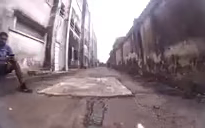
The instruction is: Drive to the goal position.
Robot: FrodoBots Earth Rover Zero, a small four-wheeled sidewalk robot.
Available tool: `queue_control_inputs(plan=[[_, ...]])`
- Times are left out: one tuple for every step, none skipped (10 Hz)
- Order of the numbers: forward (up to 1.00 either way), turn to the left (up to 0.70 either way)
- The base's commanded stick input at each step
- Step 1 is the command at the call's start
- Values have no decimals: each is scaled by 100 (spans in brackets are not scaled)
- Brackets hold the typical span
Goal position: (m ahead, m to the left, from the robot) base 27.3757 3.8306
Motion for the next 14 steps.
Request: queue_control_inputs(plan=[[85,0],[85,0],[85,0],[85,0],[85,0],[85,0],[85,0],[85,0],[85,0],[85,0],[85,0],[85,0],[85,0],[85,0]])
